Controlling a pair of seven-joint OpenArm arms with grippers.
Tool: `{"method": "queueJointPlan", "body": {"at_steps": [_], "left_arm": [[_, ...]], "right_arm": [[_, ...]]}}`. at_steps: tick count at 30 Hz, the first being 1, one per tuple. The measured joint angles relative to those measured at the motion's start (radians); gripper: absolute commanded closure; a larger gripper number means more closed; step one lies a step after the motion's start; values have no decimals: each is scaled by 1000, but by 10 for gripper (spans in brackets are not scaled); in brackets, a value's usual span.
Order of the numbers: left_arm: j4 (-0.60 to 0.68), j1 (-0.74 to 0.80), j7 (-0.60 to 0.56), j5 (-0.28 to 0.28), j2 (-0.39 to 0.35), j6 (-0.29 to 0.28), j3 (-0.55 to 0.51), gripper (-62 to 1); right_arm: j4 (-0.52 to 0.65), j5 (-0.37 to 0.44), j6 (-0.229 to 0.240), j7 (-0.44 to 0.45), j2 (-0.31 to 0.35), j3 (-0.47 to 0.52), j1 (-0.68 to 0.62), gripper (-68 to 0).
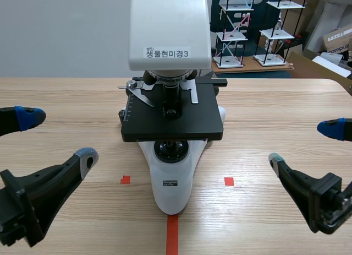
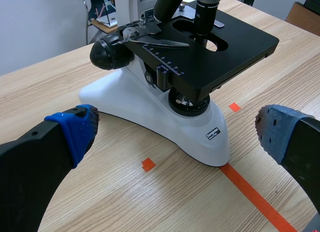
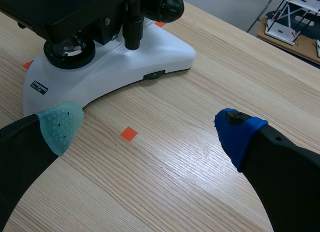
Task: Point at the revolving nosepiece
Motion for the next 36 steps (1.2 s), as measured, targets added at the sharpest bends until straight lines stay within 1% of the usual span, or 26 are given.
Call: {"method": "queueJointPlan", "body": {"at_steps": [31, 32, 33, 34, 36], "left_arm": [[0, 0, 0, 0, 0, 0, 0, -623], [0, 0, 0, 0, 0, 0, 0, -623], [0, 0, 0, 0, 0, 0, 0, -623], [0, 0, 0, 0, 0, 0, 0, -623], [0, 0, 0, 0, 0, 0, 0, -623]], "right_arm": [[0, 0, 0, 0, 1, 0, 0, -575], [0, 0, 0, 0, 1, 0, 0, -559], [0, 0, 0, 2, 2, 0, 0, -512], [0, 0, 0, 9, 3, 0, 0, -443], [0, -1, 0, 20, 18, 0, 0, -247]]}}
